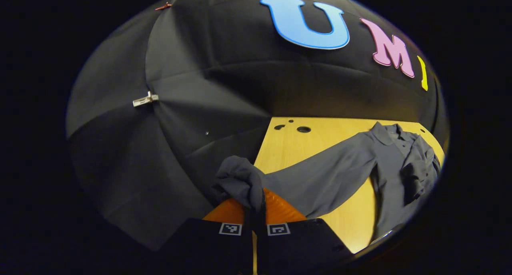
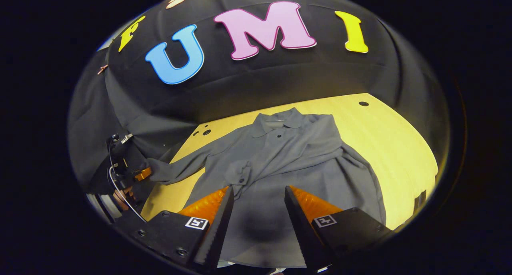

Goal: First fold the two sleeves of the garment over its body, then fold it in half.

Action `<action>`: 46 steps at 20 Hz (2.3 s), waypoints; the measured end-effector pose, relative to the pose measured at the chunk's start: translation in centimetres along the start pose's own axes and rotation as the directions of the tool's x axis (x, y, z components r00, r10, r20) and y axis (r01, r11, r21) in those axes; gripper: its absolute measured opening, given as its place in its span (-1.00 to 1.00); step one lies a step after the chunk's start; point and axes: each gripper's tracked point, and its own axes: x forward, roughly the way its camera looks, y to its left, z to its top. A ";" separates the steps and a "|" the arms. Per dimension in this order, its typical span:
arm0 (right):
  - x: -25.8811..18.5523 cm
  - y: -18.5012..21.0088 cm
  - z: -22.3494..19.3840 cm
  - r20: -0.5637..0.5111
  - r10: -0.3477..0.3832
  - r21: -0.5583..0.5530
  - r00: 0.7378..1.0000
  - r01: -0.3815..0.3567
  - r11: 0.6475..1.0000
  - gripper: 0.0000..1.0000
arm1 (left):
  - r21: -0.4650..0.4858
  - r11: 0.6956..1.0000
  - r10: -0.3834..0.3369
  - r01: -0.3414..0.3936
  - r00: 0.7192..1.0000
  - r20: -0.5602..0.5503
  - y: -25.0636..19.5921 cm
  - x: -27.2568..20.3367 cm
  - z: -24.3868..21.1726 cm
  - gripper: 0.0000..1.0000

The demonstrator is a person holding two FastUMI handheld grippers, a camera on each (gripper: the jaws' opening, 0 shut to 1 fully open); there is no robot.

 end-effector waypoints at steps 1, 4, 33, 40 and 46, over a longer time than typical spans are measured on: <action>-0.3 -0.8 0.1 0.003 -0.006 0.002 1.000 0.006 1.000 0.60 | -0.008 1.000 -0.001 0.002 1.000 0.019 -0.7 -0.5 0.9 -0.83; -1.2 -3.4 0.4 0.009 -0.021 0.009 1.000 0.021 1.000 0.60 | -0.037 0.999 -0.014 0.017 0.997 0.076 -3.2 -2.5 4.0 -0.82; -4.0 -20.8 -0.3 -0.046 -0.144 0.083 0.988 0.148 0.986 0.77 | 0.125 0.883 -0.461 0.453 0.886 0.046 -41.3 -10.4 8.5 -0.83; -4.2 -22.8 -1.7 -0.096 -0.150 0.103 0.984 0.160 0.982 0.77 | 0.182 0.845 -0.500 0.503 0.863 -0.067 -47.2 -9.4 2.8 -0.82; -4.8 -24.1 -2.3 -0.115 -0.148 0.130 0.982 0.163 0.978 0.77 | 0.227 0.799 -0.532 0.556 0.831 -0.162 -51.1 -8.7 -1.9 -0.76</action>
